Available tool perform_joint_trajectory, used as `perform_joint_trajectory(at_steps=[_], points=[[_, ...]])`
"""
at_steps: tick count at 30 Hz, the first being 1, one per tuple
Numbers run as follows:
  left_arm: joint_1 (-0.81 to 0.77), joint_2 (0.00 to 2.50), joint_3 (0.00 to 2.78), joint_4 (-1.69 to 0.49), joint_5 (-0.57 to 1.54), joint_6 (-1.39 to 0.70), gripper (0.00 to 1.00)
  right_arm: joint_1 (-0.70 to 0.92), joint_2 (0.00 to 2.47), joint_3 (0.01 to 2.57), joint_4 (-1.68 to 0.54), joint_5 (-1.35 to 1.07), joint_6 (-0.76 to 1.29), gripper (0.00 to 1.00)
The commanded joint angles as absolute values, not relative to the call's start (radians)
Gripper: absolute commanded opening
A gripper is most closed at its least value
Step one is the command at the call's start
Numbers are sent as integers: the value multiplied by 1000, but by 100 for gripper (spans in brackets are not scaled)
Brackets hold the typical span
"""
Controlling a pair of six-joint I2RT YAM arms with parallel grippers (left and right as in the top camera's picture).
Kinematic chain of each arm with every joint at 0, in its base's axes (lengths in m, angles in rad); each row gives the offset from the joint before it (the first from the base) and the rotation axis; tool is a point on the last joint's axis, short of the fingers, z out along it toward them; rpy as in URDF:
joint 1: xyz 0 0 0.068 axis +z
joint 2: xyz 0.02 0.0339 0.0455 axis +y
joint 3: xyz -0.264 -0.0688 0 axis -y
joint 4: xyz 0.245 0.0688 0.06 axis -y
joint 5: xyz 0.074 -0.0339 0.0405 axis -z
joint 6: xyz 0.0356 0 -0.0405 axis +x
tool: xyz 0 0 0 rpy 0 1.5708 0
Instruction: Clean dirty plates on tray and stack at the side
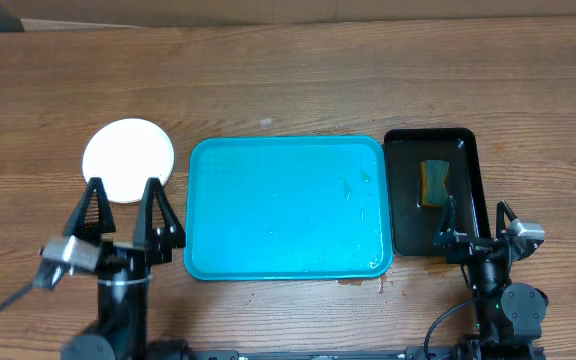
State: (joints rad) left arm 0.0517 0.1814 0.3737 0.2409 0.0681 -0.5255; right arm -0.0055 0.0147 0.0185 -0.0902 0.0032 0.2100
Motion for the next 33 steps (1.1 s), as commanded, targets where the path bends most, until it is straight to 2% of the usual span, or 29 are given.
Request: perform_joint_trajectory(at_steps=[1, 6, 23, 33], points=[[39, 102, 296, 300, 33, -539, 100, 0, 3, 8, -84, -1, 213, 100], [38, 4, 221, 305, 7, -539, 100, 0, 3, 8, -84, -1, 213, 100], [38, 4, 19, 270, 26, -539, 100, 0, 3, 8, -84, -1, 213, 100], [37, 4, 5, -9, 19, -428, 100, 0, 3, 8, -84, -1, 213, 100]])
